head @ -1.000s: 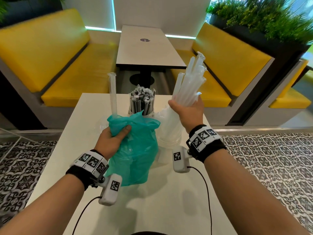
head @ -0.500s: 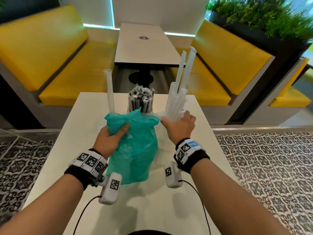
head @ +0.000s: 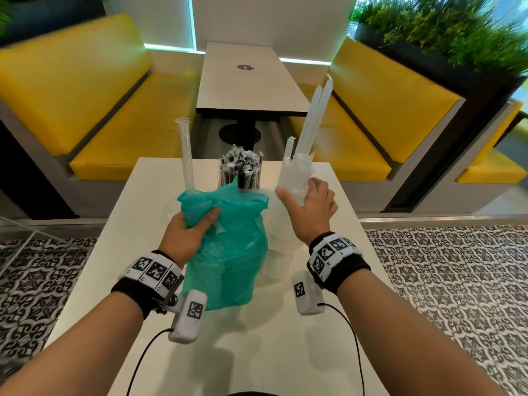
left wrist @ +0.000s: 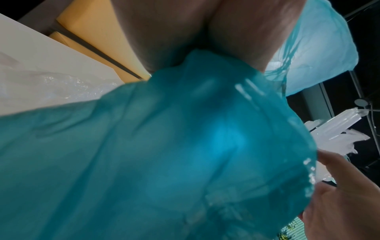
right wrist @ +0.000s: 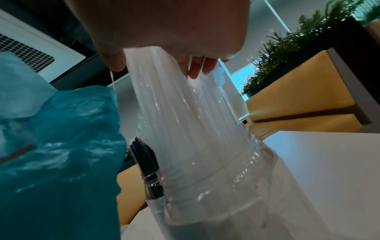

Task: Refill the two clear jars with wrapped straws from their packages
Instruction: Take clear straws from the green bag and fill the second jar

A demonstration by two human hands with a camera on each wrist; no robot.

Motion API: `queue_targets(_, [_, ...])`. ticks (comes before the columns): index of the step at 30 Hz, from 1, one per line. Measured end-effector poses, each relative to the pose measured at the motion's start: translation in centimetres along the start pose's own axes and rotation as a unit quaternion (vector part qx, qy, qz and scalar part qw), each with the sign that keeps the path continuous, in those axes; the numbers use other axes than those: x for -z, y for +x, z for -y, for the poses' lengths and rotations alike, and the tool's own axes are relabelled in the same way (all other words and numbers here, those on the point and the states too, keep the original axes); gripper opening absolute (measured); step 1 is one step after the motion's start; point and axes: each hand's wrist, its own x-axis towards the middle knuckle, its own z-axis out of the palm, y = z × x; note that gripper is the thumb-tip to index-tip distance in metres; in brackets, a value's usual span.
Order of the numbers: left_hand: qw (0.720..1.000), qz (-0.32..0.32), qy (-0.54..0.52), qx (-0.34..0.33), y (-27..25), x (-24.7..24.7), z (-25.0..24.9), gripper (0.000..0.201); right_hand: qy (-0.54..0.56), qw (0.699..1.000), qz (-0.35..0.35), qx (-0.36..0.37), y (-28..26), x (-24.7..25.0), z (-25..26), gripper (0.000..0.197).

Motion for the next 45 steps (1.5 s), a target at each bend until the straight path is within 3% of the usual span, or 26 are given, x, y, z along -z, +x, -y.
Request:
queue_targets(4, [1.000, 0.005, 0.000, 0.001, -0.1, -0.2, -0.1, 0.012, -0.022, 1.000, 0.008, 0.010, 0.2, 0.0, -0.9, 0.073])
queue_targets(9, [1.000, 0.013, 0.001, -0.001, -0.2, -0.4, 0.0, 0.010, -0.106, 0.991, 0.075, 0.012, -0.8, 0.0, -2.4, 0.081])
queue_targets(19, [1.000, 0.017, 0.004, -0.003, -0.2, -0.5, -0.8, 0.015, 0.048, 0.995, 0.086, 0.001, 1.8, 1.8, -0.3, 0.117])
queue_targets(21, [1.000, 0.014, 0.000, -0.005, -0.3, -0.5, -0.9, 0.014, 0.054, 0.993, 0.108, -0.007, 1.3, 1.9, -0.1, 0.114])
queue_targets(26, [1.000, 0.002, -0.001, -0.006, -0.7, -0.4, -1.0, 0.014, -0.105, 0.981, 0.160, 0.041, -0.9, 0.9, -1.6, 0.102])
queue_targets(31, [1.000, -0.002, 0.002, -0.005, -0.9, -0.2, -1.2, 0.009, -0.006, 0.990, 0.137, 0.020, -0.7, 1.8, -1.1, 0.111])
queue_targets(34, [1.000, -0.010, 0.001, -0.003, -1.0, -0.3, -1.4, 0.010, 0.087, 0.990, 0.110, 0.006, 0.0, 2.0, -0.6, 0.099])
queue_targets(38, [1.000, -0.011, -0.002, 0.004, -1.2, -0.4, -1.2, 0.022, 0.227, 0.969, 0.074, -0.071, 0.5, 3.1, 0.9, 0.076])
queue_targets(42, [1.000, -0.005, -0.009, 0.003, -1.5, -0.4, -1.2, 0.016, 0.156, 0.986, 0.046, -0.034, 0.1, 2.7, 0.9, 0.056])
queue_targets(45, [1.000, -0.003, -0.008, 0.000, -1.5, -0.2, -1.2, 0.015, 0.119, 0.991, 0.063, -0.025, 0.2, 1.6, -0.9, 0.051])
